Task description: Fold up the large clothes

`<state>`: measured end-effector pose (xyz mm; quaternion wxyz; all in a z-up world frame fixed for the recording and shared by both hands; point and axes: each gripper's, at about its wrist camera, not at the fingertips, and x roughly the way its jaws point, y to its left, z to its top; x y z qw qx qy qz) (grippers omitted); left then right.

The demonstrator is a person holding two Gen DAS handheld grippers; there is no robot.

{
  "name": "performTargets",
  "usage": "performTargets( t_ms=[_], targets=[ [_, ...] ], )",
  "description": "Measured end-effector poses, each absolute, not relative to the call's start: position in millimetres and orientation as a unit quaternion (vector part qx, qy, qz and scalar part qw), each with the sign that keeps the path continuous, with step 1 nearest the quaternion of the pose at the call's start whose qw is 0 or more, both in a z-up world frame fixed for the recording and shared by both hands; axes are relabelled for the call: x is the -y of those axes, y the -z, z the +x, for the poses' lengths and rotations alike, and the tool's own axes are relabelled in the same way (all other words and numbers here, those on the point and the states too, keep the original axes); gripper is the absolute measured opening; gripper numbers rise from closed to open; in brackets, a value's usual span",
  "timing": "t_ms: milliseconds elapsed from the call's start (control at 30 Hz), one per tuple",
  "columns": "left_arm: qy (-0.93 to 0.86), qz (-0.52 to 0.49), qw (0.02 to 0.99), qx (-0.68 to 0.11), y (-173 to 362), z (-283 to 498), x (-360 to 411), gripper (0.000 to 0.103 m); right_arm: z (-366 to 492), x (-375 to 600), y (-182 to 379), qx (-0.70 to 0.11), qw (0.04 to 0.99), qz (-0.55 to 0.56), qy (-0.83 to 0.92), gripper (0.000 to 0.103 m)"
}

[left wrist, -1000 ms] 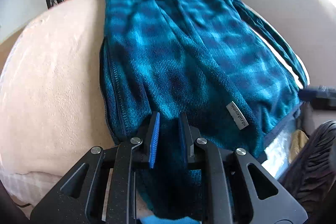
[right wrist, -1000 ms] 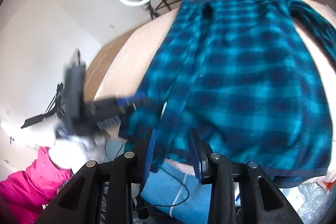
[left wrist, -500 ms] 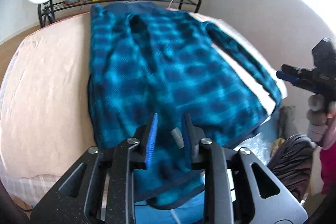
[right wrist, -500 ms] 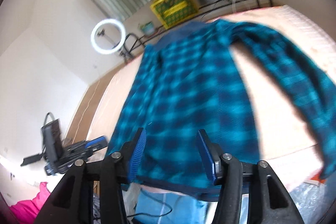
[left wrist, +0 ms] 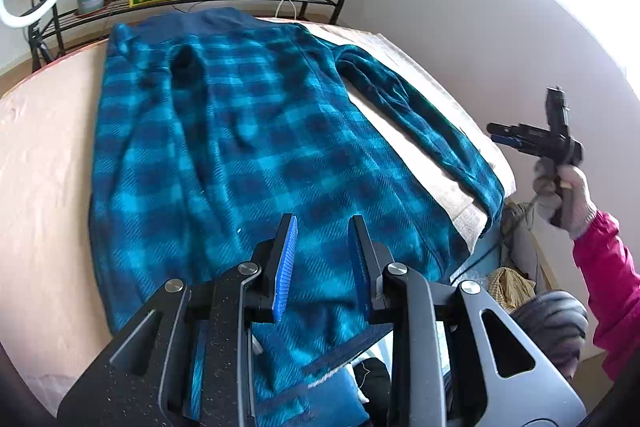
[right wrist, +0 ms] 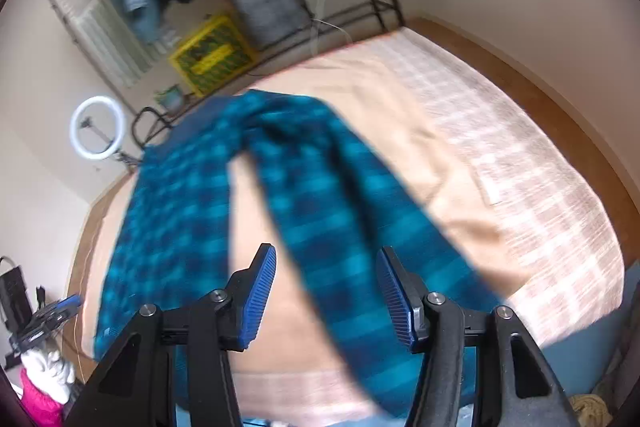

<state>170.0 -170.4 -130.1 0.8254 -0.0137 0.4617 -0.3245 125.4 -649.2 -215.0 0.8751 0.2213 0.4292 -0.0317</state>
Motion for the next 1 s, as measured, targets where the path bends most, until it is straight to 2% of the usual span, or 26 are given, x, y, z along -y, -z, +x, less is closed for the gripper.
performTargets(
  t_ms=[100,333,367,400,433,467,533,767,900,1000],
  targets=[
    [0.325,-0.009,0.822,-0.467,134,180,182,0.026,148,674,236,-0.446,0.864,0.23,0.046,0.06],
    [0.331,-0.009,0.814,-0.477,147,200,199,0.026,185,689,271,-0.473,0.842,0.258,0.026,0.059],
    [0.331,-0.011,0.813,-0.479,149,202,199,0.026,189,688,275,-0.481,0.839,0.253,0.023,0.056],
    [0.331,-0.013,0.812,-0.481,152,204,200,0.026,191,686,277,-0.484,0.838,0.252,0.02,0.038],
    [0.331,-0.014,0.811,-0.483,154,206,200,0.026,192,685,277,-0.485,0.837,0.252,0.016,0.026],
    [0.333,-0.016,0.809,-0.485,156,208,201,0.026,192,685,274,-0.483,0.839,0.25,0.012,0.021],
    [0.339,-0.014,0.804,-0.489,161,210,204,0.026,193,679,268,-0.484,0.843,0.234,0.005,0.004],
    [0.358,-0.006,0.794,-0.492,165,206,212,0.026,186,677,219,-0.457,0.866,0.194,0.061,0.002],
    [0.367,-0.002,0.794,-0.485,160,201,212,0.026,187,699,176,-0.409,0.882,0.203,0.118,0.001],
    [0.364,-0.008,0.794,-0.487,161,201,208,0.026,194,690,158,-0.402,0.885,0.206,0.11,0.001]
  ],
)
